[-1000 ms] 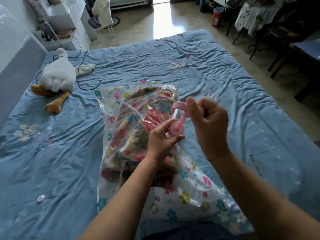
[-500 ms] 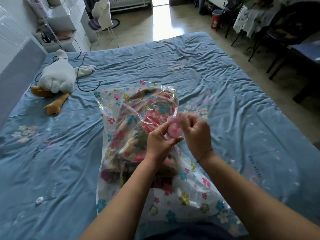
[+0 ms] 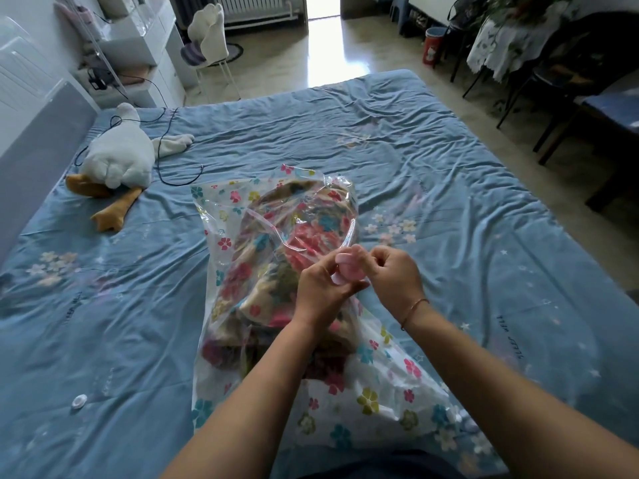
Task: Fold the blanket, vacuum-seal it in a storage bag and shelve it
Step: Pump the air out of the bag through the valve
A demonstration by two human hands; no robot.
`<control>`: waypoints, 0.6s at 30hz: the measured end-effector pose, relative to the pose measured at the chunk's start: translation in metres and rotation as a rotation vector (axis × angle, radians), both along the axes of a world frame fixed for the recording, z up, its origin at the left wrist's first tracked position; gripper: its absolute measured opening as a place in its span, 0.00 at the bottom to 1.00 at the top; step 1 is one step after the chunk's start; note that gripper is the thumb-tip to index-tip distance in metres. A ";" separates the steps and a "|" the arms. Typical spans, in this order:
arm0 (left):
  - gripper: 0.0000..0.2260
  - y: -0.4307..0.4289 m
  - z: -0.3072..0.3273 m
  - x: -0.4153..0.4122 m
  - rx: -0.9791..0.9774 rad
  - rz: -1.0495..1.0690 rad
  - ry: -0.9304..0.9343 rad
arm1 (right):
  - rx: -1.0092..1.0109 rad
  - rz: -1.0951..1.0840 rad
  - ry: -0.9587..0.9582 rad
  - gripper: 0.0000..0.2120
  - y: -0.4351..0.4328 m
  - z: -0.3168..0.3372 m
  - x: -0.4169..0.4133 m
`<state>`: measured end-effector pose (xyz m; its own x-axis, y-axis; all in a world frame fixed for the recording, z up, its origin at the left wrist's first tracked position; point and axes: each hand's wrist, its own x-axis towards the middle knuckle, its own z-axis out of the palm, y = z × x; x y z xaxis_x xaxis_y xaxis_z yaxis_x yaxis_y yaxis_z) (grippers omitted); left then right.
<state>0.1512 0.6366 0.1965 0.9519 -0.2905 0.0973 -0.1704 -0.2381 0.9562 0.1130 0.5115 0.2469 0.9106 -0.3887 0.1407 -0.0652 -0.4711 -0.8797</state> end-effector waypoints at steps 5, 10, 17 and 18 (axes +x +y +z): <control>0.29 0.001 0.002 0.007 0.006 0.011 -0.007 | 0.183 -0.069 -0.476 0.25 0.005 0.075 -0.011; 0.27 -0.002 0.001 0.003 0.009 0.006 -0.014 | 0.158 -0.013 -0.241 0.28 0.006 0.027 -0.005; 0.28 -0.002 0.002 0.004 0.000 0.018 -0.029 | 0.213 -0.072 -0.413 0.26 0.002 0.062 -0.011; 0.28 -0.002 0.002 0.006 0.001 0.020 -0.035 | 0.248 -0.076 -0.510 0.25 0.002 0.075 -0.012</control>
